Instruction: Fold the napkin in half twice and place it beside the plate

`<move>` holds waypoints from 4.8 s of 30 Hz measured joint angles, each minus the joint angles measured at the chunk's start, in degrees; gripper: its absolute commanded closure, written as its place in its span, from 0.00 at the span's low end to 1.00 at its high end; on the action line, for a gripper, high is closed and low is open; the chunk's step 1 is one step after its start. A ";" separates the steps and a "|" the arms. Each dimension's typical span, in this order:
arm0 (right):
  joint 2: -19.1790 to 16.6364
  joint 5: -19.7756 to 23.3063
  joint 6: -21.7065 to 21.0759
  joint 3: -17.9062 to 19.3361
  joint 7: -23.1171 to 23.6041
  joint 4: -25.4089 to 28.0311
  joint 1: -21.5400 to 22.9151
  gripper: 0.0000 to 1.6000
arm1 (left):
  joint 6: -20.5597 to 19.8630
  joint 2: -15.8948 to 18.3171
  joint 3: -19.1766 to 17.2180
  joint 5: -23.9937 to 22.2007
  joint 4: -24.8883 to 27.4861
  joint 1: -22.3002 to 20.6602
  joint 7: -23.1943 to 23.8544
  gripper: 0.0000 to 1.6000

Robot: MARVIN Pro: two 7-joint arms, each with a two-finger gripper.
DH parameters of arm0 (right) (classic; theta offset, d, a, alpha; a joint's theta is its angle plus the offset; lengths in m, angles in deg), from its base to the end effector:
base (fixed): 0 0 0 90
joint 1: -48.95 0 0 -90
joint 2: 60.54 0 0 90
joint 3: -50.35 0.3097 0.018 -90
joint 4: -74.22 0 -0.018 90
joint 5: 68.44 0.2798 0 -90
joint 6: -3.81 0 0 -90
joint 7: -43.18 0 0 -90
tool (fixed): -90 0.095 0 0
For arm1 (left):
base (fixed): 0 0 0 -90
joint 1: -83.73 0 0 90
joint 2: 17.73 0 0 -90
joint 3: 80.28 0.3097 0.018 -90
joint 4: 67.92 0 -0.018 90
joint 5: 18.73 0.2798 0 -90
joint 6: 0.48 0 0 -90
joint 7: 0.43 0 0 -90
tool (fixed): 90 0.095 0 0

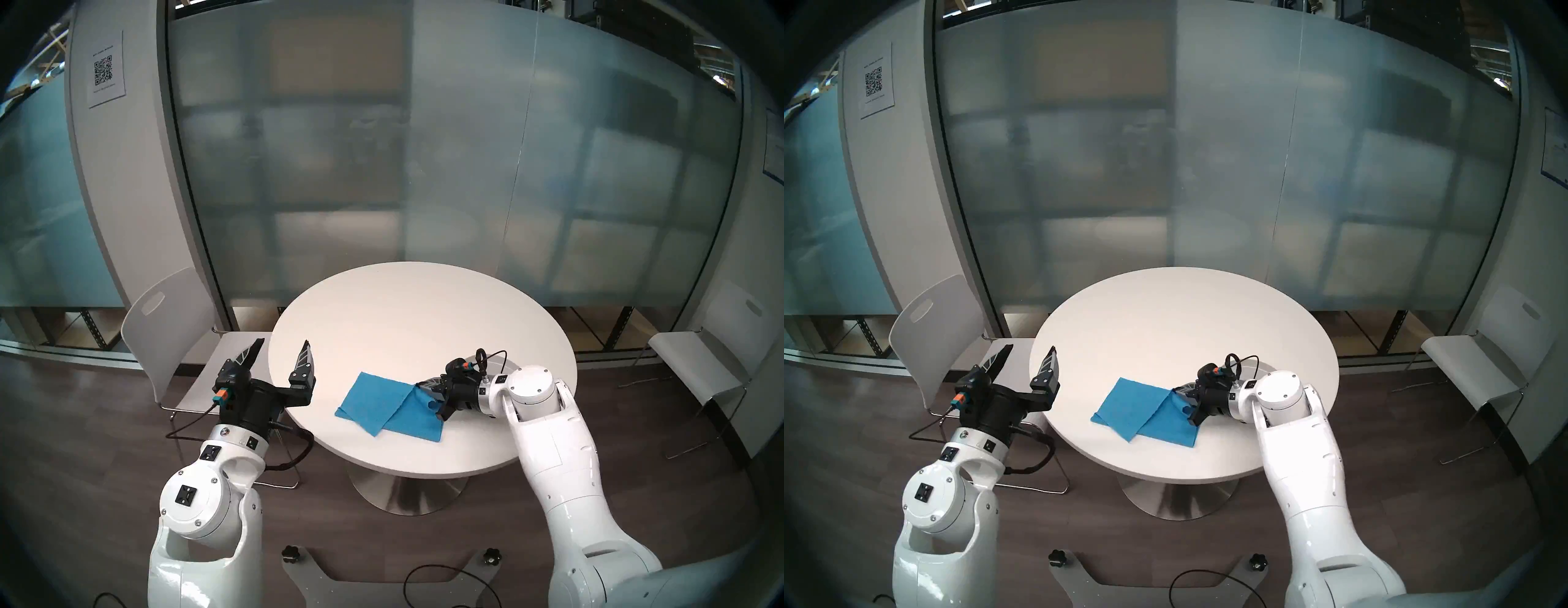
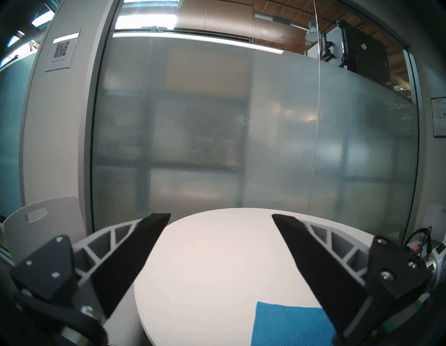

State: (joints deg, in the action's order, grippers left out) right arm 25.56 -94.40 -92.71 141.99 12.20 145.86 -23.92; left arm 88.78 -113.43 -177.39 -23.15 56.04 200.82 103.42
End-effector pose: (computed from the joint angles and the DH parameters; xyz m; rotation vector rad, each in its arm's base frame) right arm 0.4382 0.0298 -0.3588 -2.0759 -1.2507 -1.3407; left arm 0.2460 0.0074 -0.2580 2.0040 -0.0023 2.2557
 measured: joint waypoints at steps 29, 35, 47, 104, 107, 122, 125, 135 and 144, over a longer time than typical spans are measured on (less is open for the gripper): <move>-2.43 -1.76 -0.09 -0.26 2.88 -0.04 1.13 0.53 | 0.00 0.00 0.00 0.00 0.00 0.00 0.00 0.00; -2.11 -1.72 0.09 -0.22 3.22 -0.43 1.63 0.49 | 0.00 0.00 0.00 0.00 0.00 0.00 0.00 0.00; -1.08 -1.72 1.07 -0.61 2.52 -2.37 2.74 0.47 | 0.00 0.00 0.00 0.00 0.00 0.00 0.00 0.00; -0.08 -1.85 2.12 1.19 4.52 0.26 0.68 0.47 | -18.90 16.22 2.66 0.70 -12.66 -16.07 19.63 0.00; -0.02 -1.90 2.15 1.19 4.50 0.29 0.65 0.47 | -19.12 17.37 3.00 1.54 -13.00 -15.61 20.95 0.00; 0.37 -2.04 2.15 0.60 4.48 0.96 0.38 0.47 | -18.39 20.38 4.24 4.71 -16.73 -14.50 24.14 0.29; 0.45 -2.04 2.12 0.49 4.48 1.12 0.30 0.47 | -18.43 20.57 4.31 4.99 -17.29 -14.83 24.47 0.52; 0.62 -2.08 1.21 0.28 4.44 1.59 0.09 0.48 | -19.84 21.04 5.71 5.43 -19.22 -16.25 26.09 0.60; 0.62 -2.08 1.01 0.13 4.37 1.59 -0.02 0.49 | -20.82 21.20 7.49 6.26 -21.37 -17.00 26.46 0.64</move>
State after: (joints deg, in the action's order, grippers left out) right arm 26.18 -96.47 -91.70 142.12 16.58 147.45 -23.94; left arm 67.96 -92.24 -169.90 -16.89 34.67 183.82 129.87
